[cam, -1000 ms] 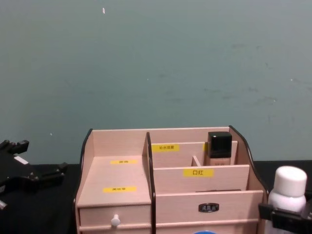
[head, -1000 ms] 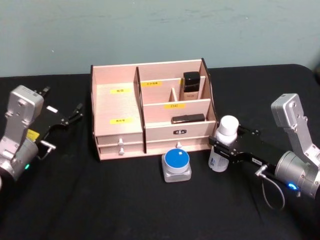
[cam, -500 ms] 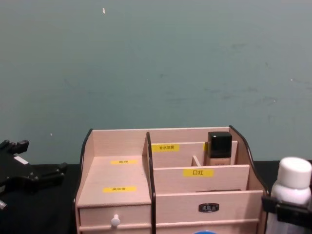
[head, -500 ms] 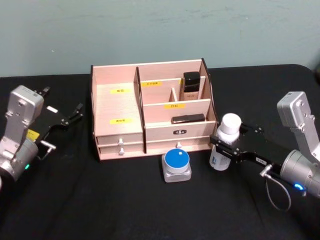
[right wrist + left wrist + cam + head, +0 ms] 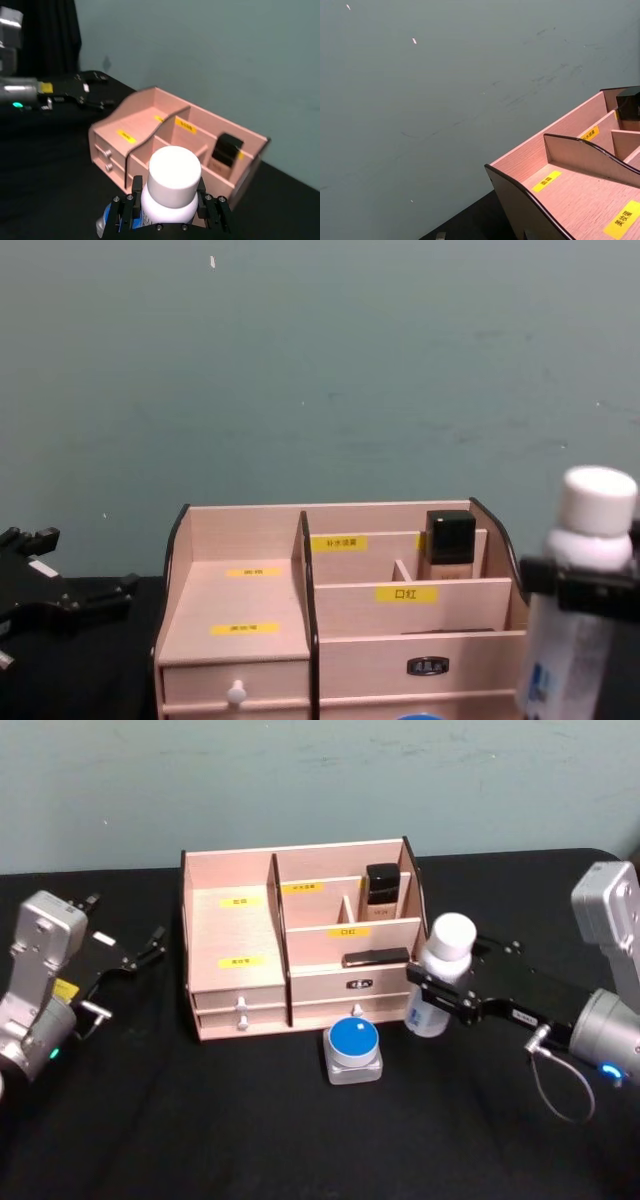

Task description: Pick up the facial cleanser and watermelon frost from the table and place them into the tiered storage box.

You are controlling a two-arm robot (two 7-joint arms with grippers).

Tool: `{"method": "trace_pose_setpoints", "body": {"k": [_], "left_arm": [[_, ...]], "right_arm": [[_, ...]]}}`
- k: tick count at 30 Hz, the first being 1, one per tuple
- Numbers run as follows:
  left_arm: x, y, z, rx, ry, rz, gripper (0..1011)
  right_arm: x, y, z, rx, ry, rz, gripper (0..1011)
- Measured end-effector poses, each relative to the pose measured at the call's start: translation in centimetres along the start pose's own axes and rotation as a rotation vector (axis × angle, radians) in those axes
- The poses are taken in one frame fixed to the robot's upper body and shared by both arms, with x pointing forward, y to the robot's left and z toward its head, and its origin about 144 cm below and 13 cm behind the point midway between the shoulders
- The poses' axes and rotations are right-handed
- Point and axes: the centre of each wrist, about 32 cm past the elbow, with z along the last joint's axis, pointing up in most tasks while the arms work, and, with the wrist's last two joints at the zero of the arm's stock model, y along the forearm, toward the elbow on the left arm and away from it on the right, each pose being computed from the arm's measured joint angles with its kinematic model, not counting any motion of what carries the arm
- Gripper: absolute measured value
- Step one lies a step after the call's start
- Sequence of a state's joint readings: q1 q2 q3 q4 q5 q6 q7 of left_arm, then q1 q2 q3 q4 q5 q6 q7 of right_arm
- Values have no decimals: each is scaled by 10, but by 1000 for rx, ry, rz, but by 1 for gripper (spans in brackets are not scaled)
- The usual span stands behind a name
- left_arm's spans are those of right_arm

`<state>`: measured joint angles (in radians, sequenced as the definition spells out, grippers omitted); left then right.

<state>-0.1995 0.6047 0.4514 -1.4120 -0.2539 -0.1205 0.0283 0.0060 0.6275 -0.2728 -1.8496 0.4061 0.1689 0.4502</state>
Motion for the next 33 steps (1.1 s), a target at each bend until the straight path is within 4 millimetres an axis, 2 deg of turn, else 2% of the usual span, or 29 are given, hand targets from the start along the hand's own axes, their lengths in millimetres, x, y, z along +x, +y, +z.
{"method": "trace_pose_setpoints", "body": {"k": [7,23,33], "left_arm": [[0,0,0,0,0,0,1010],[0,0,0,0,0,0,1010],[0,0,0,0,0,0,1010]], "right_arm": [[0,12,14,28,-8,29,609],[15,74,29,52,-23,27,609],[23,99,34,49,-30,5,609]]}}
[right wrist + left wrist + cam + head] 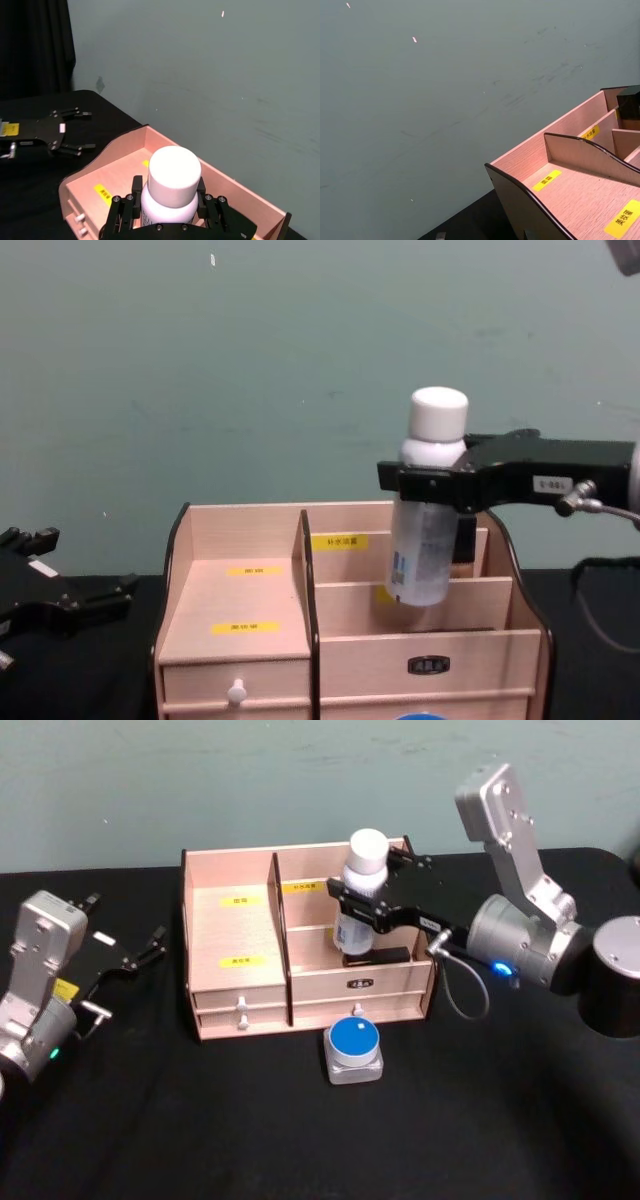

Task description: Pick up the facial cleanser and watermelon frost from the table and place them into the tiered storage box.

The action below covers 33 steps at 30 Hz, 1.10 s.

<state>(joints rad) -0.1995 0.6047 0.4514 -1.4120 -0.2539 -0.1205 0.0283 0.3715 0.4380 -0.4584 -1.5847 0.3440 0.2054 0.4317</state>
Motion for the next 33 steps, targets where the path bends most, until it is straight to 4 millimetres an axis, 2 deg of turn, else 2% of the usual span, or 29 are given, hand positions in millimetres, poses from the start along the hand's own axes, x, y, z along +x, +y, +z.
{"method": "trace_pose_setpoints", "body": {"k": [15,33], "left_arm": [[0,0,0,0,0,0,1010],[0,0,0,0,0,0,1010]], "right_arm": [[10,37,4,6,-19,-29,609],[16,57,0,26,-32,-38,609]]}}
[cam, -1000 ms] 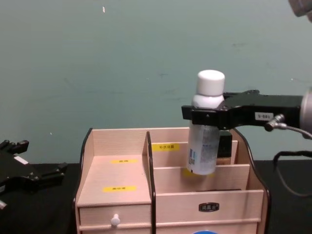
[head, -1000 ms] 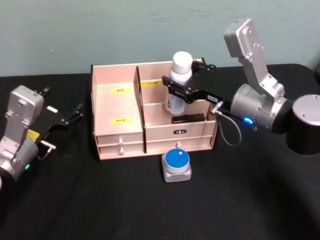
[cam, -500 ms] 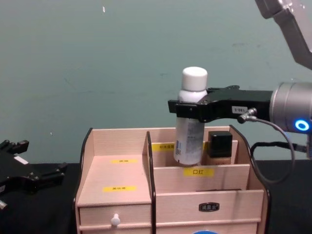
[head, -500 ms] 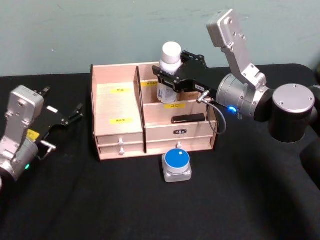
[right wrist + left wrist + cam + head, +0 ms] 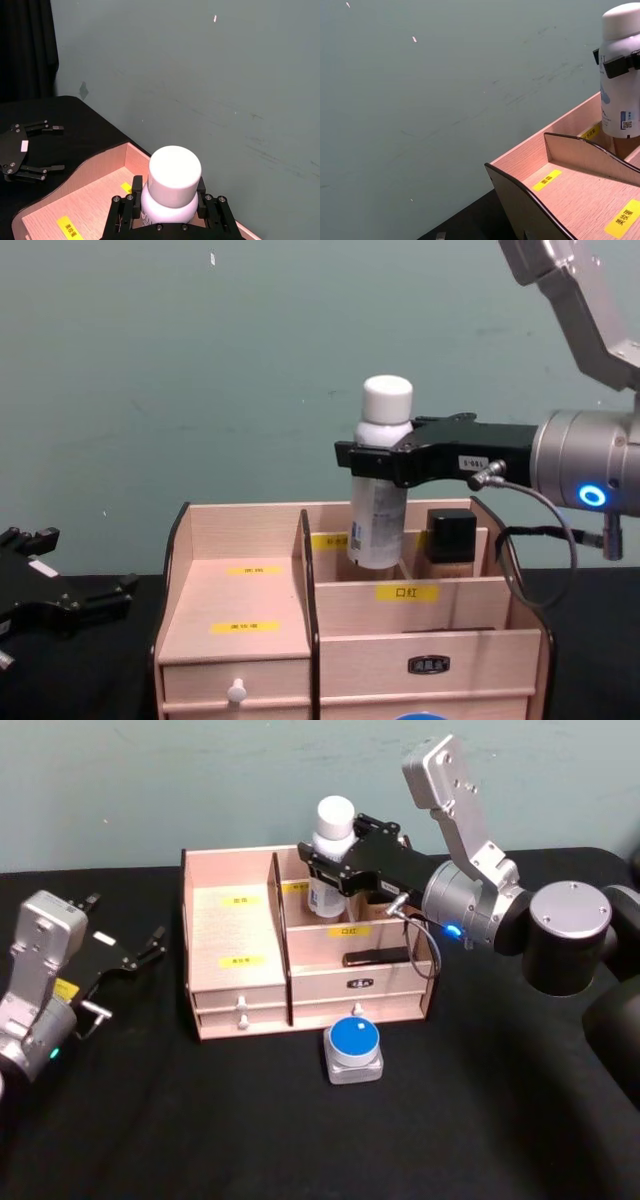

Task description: Pick up the facial cleanser and watermelon frost from the table and place them into the tiered storage box.

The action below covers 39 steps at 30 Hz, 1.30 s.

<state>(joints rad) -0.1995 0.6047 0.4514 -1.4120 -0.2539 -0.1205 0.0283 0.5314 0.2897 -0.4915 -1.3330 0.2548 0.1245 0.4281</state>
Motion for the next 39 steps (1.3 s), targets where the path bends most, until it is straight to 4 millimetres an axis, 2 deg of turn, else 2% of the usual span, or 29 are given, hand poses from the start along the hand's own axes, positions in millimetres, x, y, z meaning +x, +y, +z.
{"method": "trace_pose_setpoints", "body": {"k": [39], "left_arm": [[0,0,0,0,0,0,1010]], "right_arm": [[-1,7,-11,-19,11,1,609]]}}
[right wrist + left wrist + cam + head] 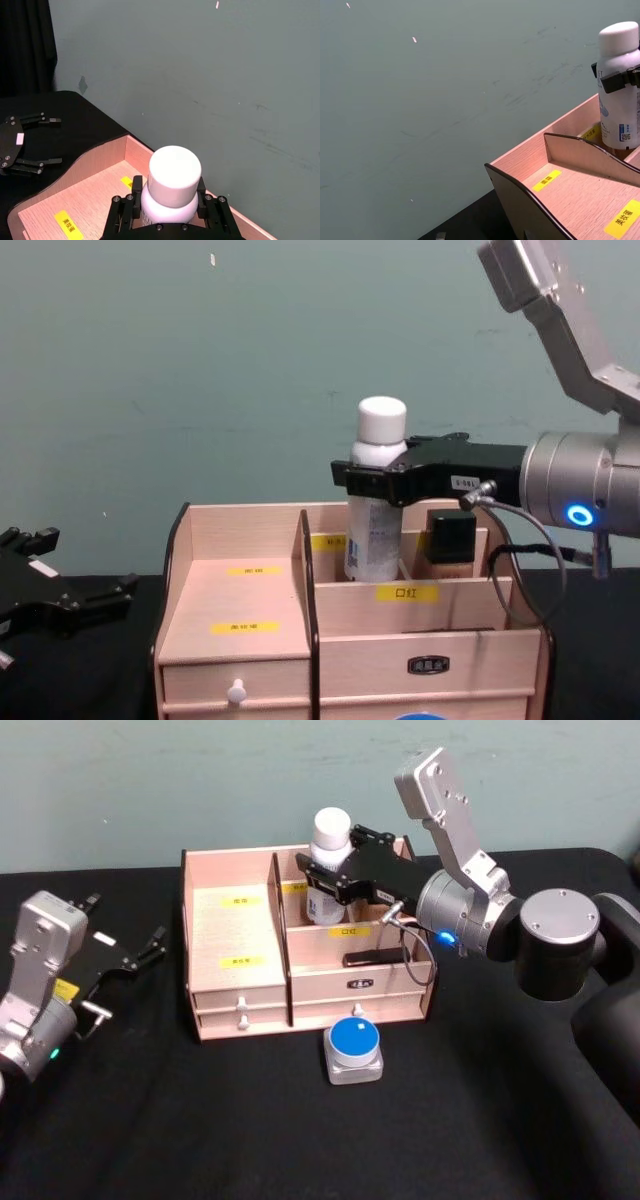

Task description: Pick up the facial cleanser and watermelon frost from the table and place them into the tiered storage box.

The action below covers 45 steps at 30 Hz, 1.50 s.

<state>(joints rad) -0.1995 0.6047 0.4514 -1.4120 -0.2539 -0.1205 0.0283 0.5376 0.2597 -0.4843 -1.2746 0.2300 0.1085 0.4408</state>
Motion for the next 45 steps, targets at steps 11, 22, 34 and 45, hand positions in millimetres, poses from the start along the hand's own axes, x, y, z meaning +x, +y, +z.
{"method": "trace_pose_setpoints", "body": {"k": [11,22,34,45], "left_arm": [[0,0,0,0,0,0,1010],[0,0,0,0,0,0,1010],[0,0,0,0,0,0,1010],[0,0,0,0,0,0,1010]], "right_arm": [[3,9,-12,-74,14,13,609],[3,11,-13,-95,16,19,609],[3,12,-12,-124,7,21,609],[3,12,-11,-121,7,20,613]]}}
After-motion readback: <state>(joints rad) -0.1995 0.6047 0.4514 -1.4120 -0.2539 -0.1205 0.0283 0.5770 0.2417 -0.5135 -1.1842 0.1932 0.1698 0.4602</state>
